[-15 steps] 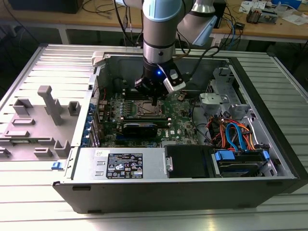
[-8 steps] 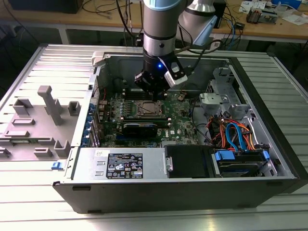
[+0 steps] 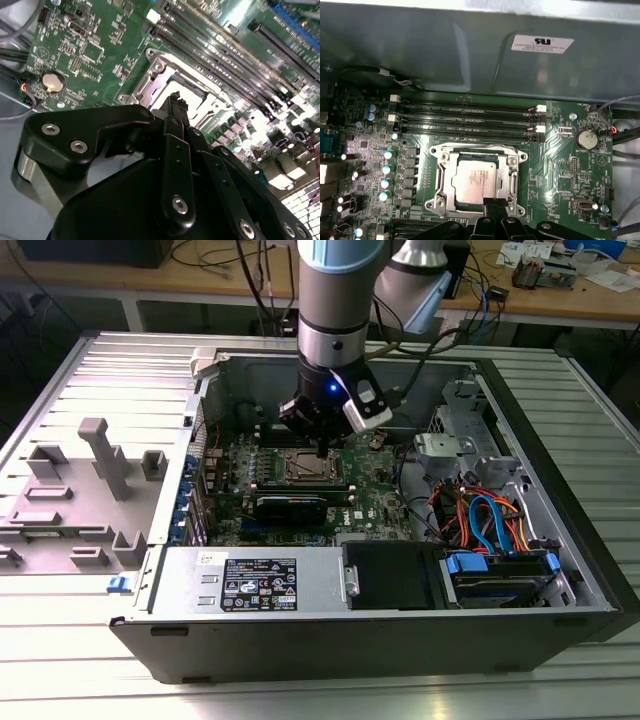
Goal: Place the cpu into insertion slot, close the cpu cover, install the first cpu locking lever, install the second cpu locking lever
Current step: 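Install the second cpu locking lever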
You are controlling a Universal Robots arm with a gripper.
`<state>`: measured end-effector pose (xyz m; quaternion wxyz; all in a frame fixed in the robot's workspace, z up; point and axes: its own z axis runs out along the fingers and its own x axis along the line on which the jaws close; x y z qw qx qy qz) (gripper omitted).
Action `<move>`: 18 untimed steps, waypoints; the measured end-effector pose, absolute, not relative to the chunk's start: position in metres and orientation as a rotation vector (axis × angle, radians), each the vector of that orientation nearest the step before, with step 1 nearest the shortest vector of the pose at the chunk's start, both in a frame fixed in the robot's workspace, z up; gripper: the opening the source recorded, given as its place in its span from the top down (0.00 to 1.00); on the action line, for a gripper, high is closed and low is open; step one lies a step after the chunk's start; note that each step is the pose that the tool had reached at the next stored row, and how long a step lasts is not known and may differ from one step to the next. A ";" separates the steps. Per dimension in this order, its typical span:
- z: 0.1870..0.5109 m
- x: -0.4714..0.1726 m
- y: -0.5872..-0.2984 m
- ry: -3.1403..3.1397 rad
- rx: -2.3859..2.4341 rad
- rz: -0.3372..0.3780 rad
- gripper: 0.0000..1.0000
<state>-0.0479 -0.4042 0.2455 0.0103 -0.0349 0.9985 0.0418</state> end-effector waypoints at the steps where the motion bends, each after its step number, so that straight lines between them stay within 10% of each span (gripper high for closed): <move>1: 0.246 -0.048 -0.407 3.115 -0.109 0.147 0.89; 18: 0.246 -0.048 -0.417 3.109 -0.108 0.221 0.89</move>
